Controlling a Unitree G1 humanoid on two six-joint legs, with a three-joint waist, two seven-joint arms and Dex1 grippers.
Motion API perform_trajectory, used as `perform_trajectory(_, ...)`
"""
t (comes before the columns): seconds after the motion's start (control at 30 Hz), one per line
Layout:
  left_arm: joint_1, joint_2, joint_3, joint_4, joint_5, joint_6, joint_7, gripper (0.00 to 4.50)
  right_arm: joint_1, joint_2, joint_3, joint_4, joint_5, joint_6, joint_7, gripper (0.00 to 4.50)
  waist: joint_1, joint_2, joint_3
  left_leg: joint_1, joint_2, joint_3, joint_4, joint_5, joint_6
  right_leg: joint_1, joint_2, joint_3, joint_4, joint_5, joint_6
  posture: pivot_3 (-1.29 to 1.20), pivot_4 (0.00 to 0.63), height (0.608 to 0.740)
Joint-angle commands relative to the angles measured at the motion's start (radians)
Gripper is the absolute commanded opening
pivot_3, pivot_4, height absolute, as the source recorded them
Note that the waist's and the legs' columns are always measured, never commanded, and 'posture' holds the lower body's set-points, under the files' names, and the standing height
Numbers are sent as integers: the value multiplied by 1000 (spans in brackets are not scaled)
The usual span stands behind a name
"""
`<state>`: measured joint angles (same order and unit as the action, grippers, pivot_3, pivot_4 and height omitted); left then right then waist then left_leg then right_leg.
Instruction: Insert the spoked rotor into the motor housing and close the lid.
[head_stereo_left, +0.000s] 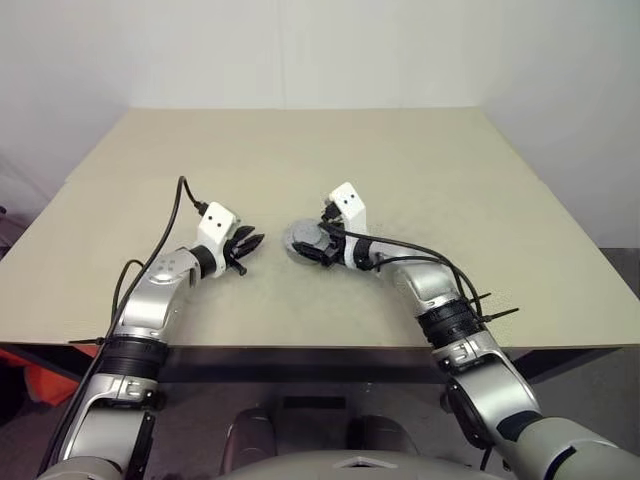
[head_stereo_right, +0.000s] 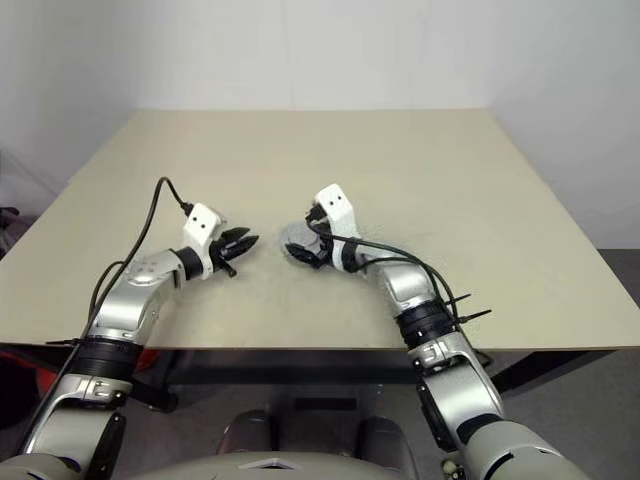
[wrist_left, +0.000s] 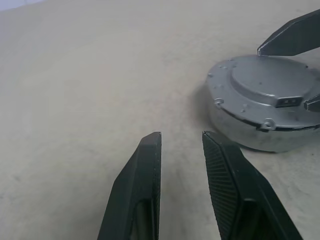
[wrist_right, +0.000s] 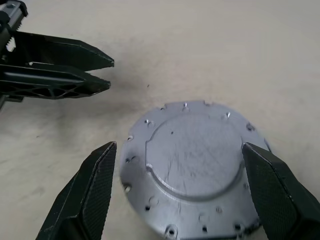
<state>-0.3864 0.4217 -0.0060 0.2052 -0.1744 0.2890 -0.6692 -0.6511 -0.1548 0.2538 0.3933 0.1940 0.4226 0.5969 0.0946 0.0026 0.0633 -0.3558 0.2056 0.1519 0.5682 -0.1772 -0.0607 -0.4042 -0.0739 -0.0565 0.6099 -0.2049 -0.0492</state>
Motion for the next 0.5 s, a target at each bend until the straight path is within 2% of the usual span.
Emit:
perform_trajectory(0.03,4,4,15,-41,-12,-5,2,1381,-43,28,2,50,-32,-70,14,4485,0,0,0,0,0,0,0,0,0,0,0,0,0,0,0,0,0,740)
perform_trajectory(0.43,33,3,11,-77,-7,10,19,1381,-56,47,-18,162,-93,-149,23,4485,-1,0,0,1,0,0,3,-2,4,2,0,0,2,0,0,0,0,740)
perform_trajectory(0.5,32,2,10,-77,-6,10,21,1381,-60,46,-26,177,-99,-161,19,4090,-2,0,0,3,0,0,3,-3,5,3,0,0,2,0,0,0,0,740)
